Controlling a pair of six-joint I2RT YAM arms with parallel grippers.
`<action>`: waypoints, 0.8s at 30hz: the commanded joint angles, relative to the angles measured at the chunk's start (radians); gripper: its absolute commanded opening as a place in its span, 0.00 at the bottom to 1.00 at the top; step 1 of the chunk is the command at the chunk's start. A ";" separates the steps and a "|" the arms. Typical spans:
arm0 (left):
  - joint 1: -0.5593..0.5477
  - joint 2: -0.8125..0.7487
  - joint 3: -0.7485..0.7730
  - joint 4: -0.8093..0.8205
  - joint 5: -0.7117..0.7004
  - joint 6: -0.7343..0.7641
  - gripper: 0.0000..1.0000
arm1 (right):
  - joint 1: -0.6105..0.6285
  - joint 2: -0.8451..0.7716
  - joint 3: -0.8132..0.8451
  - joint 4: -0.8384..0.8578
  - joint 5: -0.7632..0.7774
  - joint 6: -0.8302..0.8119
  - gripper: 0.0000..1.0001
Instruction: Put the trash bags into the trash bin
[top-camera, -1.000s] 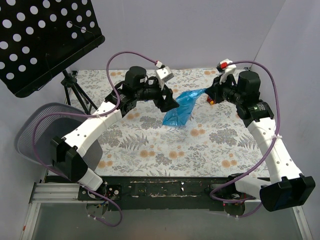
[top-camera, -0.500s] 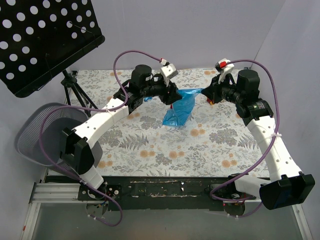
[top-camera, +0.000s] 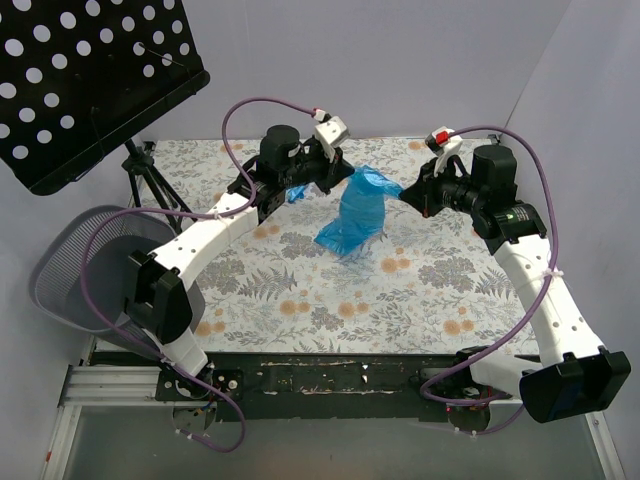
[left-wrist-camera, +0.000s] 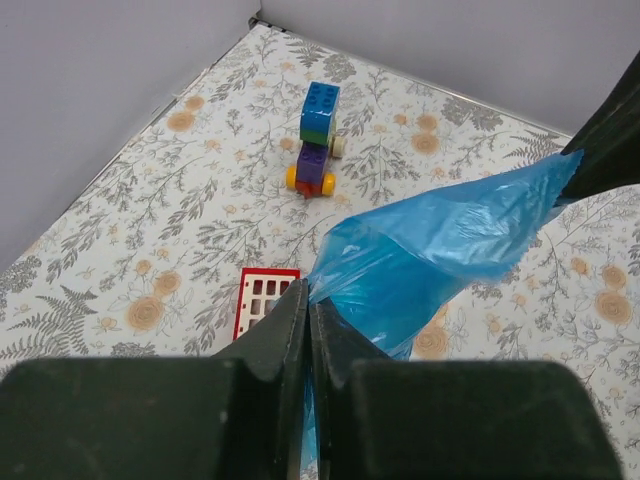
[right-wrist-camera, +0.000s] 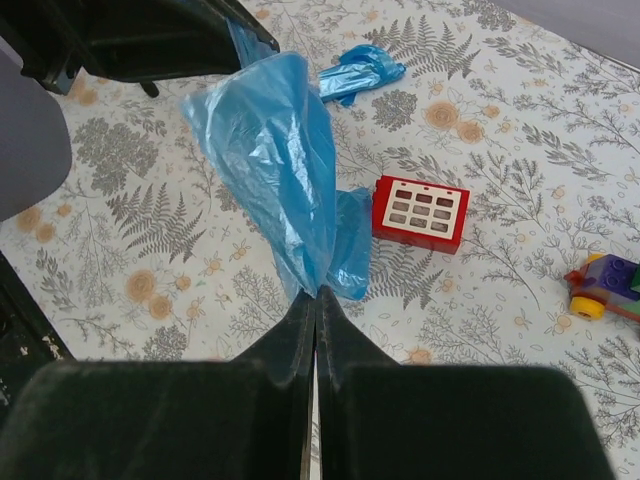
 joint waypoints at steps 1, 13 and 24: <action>0.034 -0.019 0.053 -0.060 -0.018 0.074 0.00 | 0.003 -0.034 -0.007 -0.002 0.019 -0.018 0.01; 0.051 0.022 0.205 -0.249 0.343 -0.089 0.00 | 0.022 0.061 0.094 0.115 -0.079 -0.025 0.67; 0.046 0.039 0.240 -0.264 0.264 -0.205 0.00 | 0.174 0.148 0.177 0.179 0.057 -0.067 0.84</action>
